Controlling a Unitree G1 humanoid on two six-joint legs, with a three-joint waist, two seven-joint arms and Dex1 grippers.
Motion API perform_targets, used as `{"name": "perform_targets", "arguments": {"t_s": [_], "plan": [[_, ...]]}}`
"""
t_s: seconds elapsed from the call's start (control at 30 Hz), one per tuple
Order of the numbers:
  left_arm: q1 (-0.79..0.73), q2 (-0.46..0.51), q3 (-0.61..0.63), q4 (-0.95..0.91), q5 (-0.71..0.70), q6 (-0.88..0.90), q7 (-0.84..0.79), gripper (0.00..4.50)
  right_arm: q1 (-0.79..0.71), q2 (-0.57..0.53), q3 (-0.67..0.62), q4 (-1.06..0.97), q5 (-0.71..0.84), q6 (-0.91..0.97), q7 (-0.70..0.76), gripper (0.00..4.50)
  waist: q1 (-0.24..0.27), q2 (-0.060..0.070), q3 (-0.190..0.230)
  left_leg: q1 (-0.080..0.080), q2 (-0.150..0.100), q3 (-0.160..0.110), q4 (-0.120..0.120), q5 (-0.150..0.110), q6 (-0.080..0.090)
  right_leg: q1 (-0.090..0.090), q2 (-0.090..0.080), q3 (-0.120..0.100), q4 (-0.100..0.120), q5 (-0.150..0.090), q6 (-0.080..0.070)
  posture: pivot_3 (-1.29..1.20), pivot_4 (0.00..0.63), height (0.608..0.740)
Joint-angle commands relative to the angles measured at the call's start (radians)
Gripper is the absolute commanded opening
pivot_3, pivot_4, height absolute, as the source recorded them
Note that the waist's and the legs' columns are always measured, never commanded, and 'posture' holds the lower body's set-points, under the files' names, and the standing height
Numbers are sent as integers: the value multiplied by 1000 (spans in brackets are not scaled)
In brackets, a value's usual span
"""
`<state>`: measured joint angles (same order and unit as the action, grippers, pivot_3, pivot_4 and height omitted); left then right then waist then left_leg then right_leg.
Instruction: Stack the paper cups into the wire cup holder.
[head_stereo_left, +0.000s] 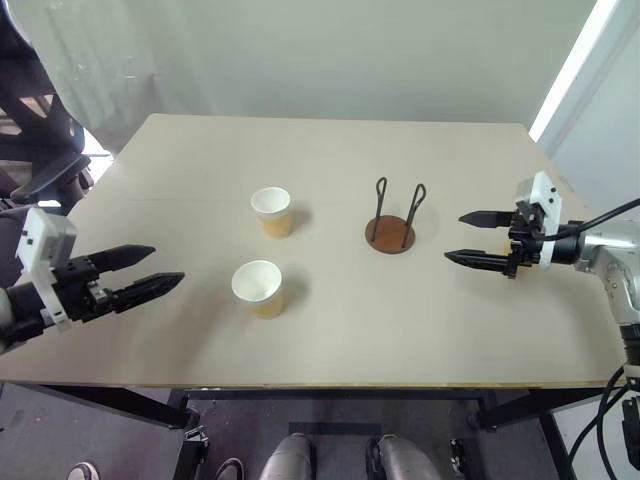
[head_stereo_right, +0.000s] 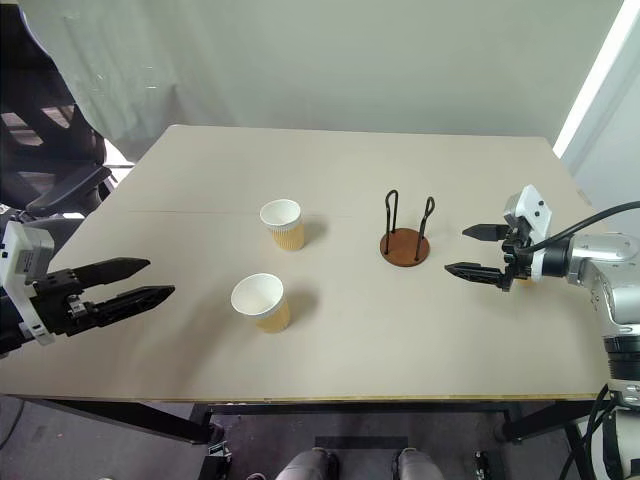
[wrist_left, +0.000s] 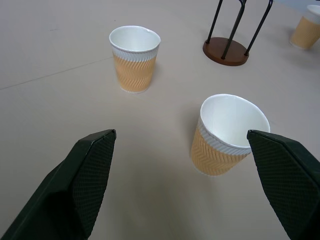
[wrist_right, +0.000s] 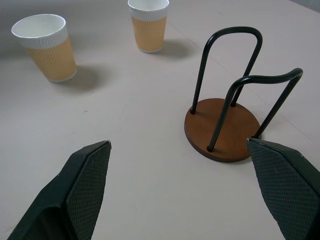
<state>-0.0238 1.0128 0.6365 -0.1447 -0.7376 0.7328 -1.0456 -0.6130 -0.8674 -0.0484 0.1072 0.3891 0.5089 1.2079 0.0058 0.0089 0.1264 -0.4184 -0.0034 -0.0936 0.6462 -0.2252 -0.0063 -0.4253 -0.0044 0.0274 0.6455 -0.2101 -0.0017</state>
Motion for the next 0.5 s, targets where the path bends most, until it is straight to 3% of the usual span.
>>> {"name": "perform_targets", "arguments": {"t_s": [0.03,0.5], "plan": [[-5,14,16,-13,-1,-9,-4,4500,-10,-7,-21,-26,16,-6,3,4467,0,0,0,0,0,0,0,0,0,0,0,0,0,0,0,0,150,740],[-45,75,62,-24,-19,-4,-23,4500,60,47,-23,-146,83,104,-62,4467,0,0,0,0,0,0,0,0,1,0,1,-1,0,0,0,0,150,740]]}}
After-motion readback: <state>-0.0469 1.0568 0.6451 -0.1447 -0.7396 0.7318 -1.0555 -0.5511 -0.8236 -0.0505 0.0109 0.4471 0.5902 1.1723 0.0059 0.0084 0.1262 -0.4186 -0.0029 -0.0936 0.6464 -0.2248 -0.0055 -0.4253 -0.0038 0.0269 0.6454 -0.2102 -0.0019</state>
